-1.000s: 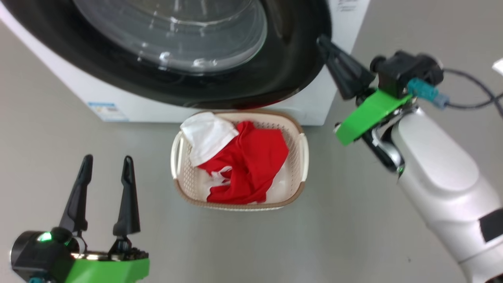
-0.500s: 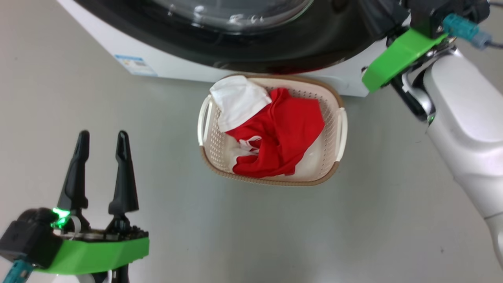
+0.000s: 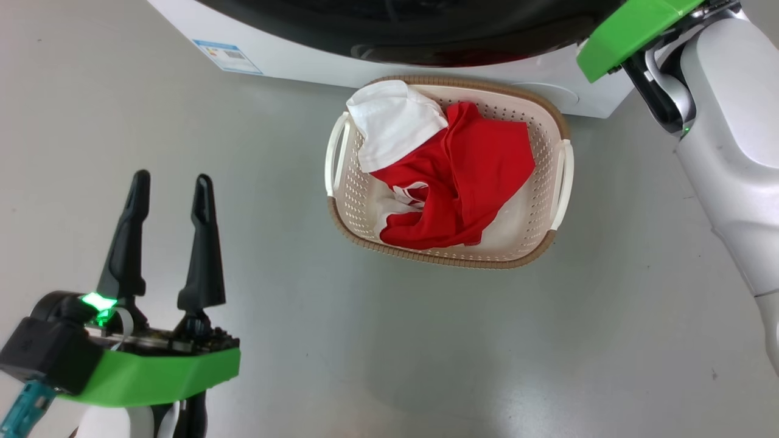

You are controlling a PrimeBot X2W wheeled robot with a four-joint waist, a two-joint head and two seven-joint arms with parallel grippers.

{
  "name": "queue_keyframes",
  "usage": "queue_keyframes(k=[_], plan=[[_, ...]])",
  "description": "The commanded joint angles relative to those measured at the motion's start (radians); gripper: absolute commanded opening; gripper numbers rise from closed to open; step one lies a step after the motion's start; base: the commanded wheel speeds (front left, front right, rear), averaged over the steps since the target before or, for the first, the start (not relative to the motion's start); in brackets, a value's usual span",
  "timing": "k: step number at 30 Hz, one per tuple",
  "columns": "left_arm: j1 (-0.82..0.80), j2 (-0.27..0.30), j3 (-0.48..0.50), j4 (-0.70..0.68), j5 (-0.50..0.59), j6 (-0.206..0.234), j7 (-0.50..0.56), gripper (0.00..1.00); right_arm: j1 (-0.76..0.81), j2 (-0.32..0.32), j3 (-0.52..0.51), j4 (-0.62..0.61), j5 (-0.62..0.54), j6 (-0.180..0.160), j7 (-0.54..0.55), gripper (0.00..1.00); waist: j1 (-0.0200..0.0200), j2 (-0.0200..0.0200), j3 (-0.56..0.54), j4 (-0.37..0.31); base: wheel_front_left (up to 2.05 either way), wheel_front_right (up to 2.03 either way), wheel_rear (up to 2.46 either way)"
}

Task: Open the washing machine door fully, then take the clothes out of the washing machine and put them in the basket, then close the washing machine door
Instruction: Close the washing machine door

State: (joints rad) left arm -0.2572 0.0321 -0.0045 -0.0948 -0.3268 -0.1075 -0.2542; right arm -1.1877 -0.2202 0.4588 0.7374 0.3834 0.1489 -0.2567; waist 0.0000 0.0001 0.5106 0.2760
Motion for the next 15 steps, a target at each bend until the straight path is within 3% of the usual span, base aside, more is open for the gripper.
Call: queue_keyframes(k=[1, 13, 14, 15], plan=[[-0.013, 0.018, 0.031, -0.018, 0.006, -0.007, -0.008, 1.00, -0.038, -0.008, -0.037, -0.010, -0.009, -0.018, -0.005, 0.00, 0.0000, -0.0001, 0.001, -0.003, 0.00, 0.00, 0.00], [-0.016, 0.018, 0.030, -0.002, 0.018, -0.019, -0.008, 1.00, 0.022, 0.027, -0.014, -0.033, 0.029, -0.018, -0.005, 0.00, 0.0000, -0.0001, -0.026, -0.040, 0.00, 0.00, 0.00], [-0.014, 0.018, 0.030, -0.001, 0.021, -0.020, -0.008, 1.00, 0.032, 0.029, -0.009, -0.034, 0.039, -0.018, -0.005, 0.10, 0.0000, -0.0001, -0.030, -0.046, 0.00, 0.00, 0.00], [-0.012, 0.018, 0.030, 0.000, 0.022, -0.021, -0.008, 1.00, 0.043, 0.031, -0.003, -0.033, 0.051, -0.018, -0.005, 0.33, 0.0000, -0.0001, -0.034, -0.051, 0.00, 0.00, 0.00]])
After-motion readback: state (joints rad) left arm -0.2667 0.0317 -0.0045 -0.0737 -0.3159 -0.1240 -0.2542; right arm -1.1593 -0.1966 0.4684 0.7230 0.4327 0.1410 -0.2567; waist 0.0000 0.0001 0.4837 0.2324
